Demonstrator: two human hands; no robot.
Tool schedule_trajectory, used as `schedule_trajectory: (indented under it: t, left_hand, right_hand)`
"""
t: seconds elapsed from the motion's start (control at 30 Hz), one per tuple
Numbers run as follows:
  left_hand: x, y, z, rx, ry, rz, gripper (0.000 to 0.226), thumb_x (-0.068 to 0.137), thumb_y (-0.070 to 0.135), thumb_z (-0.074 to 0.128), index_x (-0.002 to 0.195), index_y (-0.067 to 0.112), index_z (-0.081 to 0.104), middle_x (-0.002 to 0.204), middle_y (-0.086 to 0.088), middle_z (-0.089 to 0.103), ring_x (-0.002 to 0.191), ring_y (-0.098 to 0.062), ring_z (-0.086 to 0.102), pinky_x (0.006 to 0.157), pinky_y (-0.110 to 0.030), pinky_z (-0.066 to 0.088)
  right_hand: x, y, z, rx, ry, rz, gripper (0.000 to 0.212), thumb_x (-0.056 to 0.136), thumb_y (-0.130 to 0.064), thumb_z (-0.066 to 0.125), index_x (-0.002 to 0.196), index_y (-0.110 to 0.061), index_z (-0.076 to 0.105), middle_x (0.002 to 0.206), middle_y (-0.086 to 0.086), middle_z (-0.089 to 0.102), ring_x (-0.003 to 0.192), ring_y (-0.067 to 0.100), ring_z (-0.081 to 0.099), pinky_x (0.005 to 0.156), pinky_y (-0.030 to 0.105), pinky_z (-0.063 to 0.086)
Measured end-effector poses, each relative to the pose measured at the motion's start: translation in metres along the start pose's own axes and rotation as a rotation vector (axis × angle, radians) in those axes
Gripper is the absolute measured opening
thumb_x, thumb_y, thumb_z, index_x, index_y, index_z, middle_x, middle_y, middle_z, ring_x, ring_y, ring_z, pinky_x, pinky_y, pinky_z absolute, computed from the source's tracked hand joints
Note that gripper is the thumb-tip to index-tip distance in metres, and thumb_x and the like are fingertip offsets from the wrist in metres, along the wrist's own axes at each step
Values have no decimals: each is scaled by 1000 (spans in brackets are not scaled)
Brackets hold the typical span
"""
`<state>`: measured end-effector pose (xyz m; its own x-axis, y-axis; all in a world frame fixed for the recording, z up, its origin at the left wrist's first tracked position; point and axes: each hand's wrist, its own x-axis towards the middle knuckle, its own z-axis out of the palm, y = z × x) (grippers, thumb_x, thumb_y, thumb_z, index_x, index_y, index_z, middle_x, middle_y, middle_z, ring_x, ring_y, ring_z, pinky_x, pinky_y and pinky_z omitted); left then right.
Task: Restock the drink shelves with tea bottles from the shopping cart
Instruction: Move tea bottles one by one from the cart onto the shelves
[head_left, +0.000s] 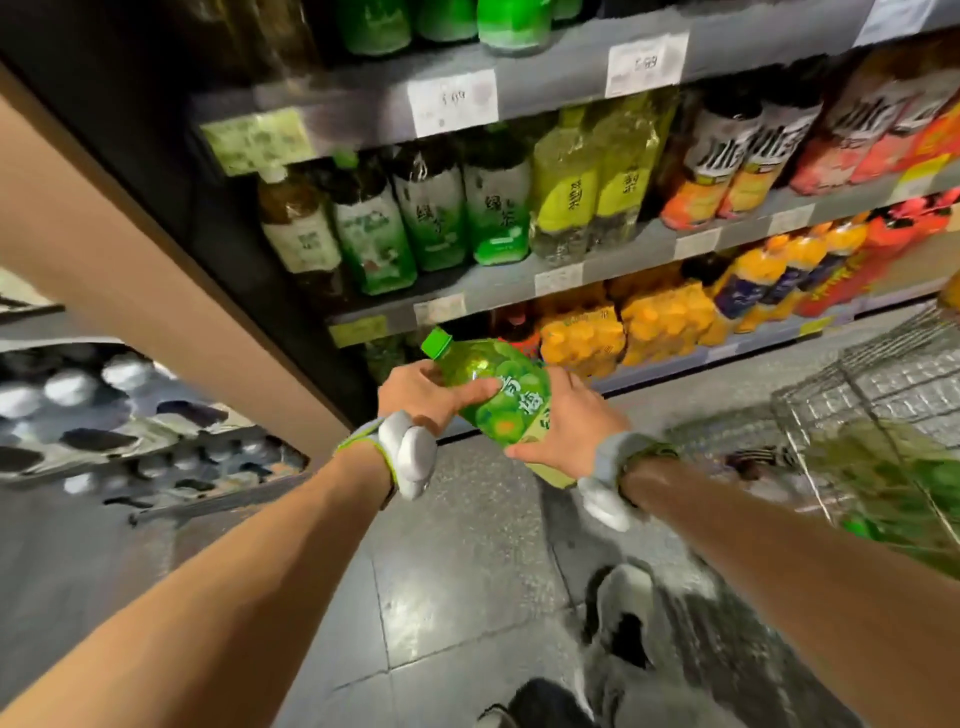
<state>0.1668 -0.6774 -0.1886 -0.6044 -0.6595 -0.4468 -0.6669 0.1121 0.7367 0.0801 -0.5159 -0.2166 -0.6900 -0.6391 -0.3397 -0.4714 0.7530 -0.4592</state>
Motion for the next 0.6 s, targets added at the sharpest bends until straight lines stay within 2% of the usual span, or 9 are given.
schedule_trajectory:
  t: [0.1,0.17,0.33,0.43,0.6]
  left_hand:
    - [19,-25,7,-1,-2,-43,64,44,57,88,93,19,73,91,4,74,86,-15,70,82,-33,57]
    - [42,-45,14,-6,13,-77,67,37,59,89,89,20,74,87,4,75,82,-15,71,79,-34,59]
    - [97,-81,37,128,56,-54,57,52,57,86,91,18,71,89,2,74,84,-17,69,82,-36,57]
    - [142,-106,53,180,73,-35,59,53,57,85,95,18,70,94,2,73,91,-17,68,85,-36,55]
    - [190,-125,63,212,101,21,61,53,58,85,99,20,71,97,3,73,92,-15,67,84,-30,54]
  right_hand:
    - [20,6,29,-10,-50,2,102,57,-64,75,133,-14,28,130,11,45,122,35,48,94,48,47]
    - [40,11,52,-15,-76,1,98,59,-63,75,130,-15,29,129,11,45,121,35,49,94,48,47]
    - [97,28,109,-49,-86,18,97,57,-64,74,127,-16,29,126,10,48,116,34,53,90,44,49]
    - [140,40,147,-54,-83,2,93,57,-63,74,124,-16,30,123,9,50,113,33,56,85,40,50]
    - [192,46,178,-13,-37,-27,84,58,-56,74,119,-16,32,120,10,52,109,34,58,87,43,50]
